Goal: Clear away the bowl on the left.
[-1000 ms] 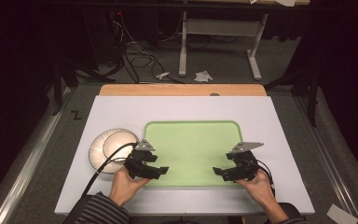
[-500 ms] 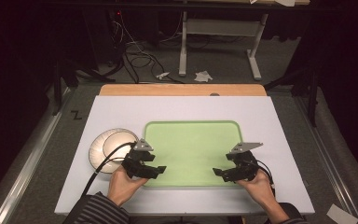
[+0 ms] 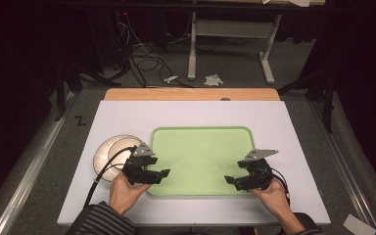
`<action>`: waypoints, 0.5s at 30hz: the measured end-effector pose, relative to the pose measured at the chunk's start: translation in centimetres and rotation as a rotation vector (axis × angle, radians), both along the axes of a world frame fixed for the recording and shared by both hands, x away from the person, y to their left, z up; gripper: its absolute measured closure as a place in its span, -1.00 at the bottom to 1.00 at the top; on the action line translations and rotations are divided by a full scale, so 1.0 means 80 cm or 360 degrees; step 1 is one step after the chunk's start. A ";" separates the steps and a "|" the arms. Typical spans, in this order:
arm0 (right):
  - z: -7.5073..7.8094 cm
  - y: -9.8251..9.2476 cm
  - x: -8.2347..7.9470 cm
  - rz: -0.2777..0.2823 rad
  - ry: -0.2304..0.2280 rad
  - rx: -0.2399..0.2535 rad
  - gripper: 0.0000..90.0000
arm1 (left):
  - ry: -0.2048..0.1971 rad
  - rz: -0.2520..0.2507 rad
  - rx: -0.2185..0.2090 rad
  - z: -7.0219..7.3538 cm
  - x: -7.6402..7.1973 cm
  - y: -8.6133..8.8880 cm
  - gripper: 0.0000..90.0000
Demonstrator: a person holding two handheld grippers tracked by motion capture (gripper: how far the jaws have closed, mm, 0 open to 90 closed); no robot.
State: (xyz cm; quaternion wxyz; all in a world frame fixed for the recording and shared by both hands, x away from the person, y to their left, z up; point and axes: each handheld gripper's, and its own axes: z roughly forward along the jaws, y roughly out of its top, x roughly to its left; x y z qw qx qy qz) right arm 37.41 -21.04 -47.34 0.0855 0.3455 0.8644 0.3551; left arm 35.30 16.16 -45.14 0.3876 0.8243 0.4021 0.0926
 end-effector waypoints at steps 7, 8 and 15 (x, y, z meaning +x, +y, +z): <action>-0.002 0.001 0.001 0.0006 0.0017 -0.0021 -0.46 | -0.0017 0.0066 0.0004 0.005 -0.001 0.011 -0.24; -0.002 0.002 0.001 0.0011 0.0013 -0.0026 -0.46 | 0.0013 0.0088 -0.0006 0.004 0.000 0.014 -0.27; -0.003 0.002 0.001 0.0011 0.0019 -0.0033 -0.46 | 0.0001 0.0145 0.0007 0.007 0.002 0.026 -0.25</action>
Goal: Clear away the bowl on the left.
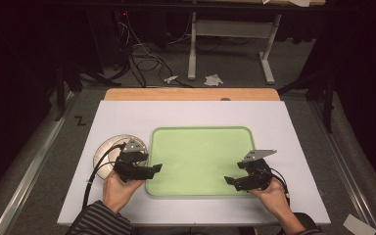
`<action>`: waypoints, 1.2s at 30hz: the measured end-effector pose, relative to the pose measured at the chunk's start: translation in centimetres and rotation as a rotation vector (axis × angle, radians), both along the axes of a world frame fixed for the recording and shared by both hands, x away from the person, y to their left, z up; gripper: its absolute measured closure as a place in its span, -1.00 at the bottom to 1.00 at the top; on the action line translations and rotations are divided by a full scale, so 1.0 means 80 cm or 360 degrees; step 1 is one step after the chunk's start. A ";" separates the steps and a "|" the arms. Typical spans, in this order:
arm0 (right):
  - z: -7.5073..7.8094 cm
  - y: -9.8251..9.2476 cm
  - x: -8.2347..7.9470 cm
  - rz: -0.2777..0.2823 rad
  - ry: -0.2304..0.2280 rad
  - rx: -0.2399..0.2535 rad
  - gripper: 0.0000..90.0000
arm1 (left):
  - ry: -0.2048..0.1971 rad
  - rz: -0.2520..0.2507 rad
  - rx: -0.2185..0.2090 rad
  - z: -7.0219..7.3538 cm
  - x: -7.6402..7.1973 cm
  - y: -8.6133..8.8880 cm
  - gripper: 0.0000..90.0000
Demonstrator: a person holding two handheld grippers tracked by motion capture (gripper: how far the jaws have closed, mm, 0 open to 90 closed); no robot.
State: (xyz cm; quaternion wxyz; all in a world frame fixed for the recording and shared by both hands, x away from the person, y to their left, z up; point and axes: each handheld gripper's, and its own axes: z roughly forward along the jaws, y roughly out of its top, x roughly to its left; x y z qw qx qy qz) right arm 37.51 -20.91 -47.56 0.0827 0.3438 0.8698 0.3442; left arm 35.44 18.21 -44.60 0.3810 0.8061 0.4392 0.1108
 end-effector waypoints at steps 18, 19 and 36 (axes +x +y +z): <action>-0.003 0.002 0.002 -0.0006 0.0014 -0.0011 -0.45 | 0.0013 0.0120 -0.0074 0.007 0.010 0.029 -0.20; -0.002 0.001 0.002 -0.0009 0.0021 -0.0014 -0.45 | 0.0012 0.0135 -0.0073 0.007 0.011 0.031 -0.20; -0.002 0.003 0.000 -0.0002 0.0018 -0.0003 -0.45 | 0.0012 0.0321 -0.0080 0.008 0.016 0.071 -0.21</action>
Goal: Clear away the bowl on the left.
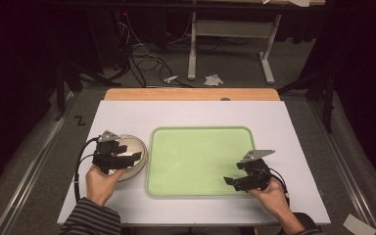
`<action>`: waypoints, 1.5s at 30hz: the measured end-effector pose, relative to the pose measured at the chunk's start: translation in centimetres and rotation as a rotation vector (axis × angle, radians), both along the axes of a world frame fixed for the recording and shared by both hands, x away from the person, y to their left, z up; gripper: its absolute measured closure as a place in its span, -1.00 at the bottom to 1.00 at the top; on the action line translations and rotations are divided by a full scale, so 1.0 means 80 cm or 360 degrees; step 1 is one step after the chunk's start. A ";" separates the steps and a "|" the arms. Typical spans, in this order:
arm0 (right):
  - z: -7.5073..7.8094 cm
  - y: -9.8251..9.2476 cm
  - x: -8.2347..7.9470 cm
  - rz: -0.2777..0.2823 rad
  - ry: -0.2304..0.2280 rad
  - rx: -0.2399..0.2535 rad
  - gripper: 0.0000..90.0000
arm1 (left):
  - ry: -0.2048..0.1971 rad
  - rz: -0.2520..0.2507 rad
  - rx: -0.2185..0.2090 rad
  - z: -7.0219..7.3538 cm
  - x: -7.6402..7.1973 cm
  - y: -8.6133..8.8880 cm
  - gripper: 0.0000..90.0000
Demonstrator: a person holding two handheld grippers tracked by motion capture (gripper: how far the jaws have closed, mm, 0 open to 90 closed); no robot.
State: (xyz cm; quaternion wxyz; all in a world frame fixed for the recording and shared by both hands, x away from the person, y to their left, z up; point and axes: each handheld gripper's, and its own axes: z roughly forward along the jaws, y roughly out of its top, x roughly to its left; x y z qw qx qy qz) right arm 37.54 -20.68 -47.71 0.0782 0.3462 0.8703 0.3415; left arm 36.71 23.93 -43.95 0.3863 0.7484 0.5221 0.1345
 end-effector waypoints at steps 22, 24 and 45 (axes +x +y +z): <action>0.002 -0.002 0.000 -0.0034 -0.0014 0.0007 -0.50 | 0.0096 0.0309 -0.0073 -0.008 0.009 0.070 -0.15; 0.003 -0.003 0.000 -0.0044 -0.0017 0.0014 -0.52 | 0.0127 0.0321 -0.0067 -0.011 0.011 0.072 -0.14; 0.003 -0.003 0.002 -0.0071 0.0000 0.0030 -0.55 | 0.0330 0.0310 0.0003 -0.039 0.032 0.070 0.28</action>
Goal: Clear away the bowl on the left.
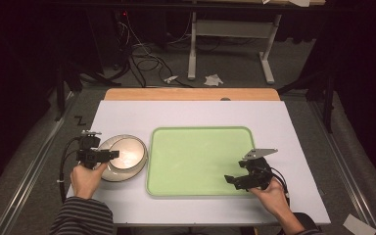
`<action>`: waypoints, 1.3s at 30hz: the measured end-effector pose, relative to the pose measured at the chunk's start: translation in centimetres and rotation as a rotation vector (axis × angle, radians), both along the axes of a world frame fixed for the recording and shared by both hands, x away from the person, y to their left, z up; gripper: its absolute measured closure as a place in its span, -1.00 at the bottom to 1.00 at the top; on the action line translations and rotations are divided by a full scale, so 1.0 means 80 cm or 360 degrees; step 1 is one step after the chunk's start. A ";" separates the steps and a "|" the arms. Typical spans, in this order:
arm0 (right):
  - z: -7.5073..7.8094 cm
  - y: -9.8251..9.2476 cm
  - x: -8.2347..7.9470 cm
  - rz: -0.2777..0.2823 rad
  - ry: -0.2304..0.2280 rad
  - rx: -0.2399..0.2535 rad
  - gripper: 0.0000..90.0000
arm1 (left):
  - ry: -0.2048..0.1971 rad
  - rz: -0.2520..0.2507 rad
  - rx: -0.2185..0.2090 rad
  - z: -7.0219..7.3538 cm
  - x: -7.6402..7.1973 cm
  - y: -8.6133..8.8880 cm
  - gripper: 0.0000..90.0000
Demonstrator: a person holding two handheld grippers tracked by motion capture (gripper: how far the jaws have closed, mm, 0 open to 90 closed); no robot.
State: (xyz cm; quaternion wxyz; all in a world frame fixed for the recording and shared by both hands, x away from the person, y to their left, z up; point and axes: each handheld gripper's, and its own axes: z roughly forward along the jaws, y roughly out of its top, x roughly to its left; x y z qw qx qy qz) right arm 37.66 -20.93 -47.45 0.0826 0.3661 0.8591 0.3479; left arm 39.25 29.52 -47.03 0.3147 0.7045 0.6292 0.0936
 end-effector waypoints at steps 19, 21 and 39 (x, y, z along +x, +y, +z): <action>-0.002 0.001 0.001 0.0015 -0.0001 -0.0016 -0.48 | 0.0111 0.0009 0.0031 -0.011 0.009 -0.008 0.63; -0.001 0.001 0.000 0.0016 0.0001 -0.0023 -0.46 | 0.0125 0.0003 0.0047 -0.014 0.010 -0.008 0.66; -0.005 0.004 0.000 0.0038 0.0022 -0.0051 -0.37 | 0.0150 0.0026 -0.0113 -0.018 0.015 0.003 0.82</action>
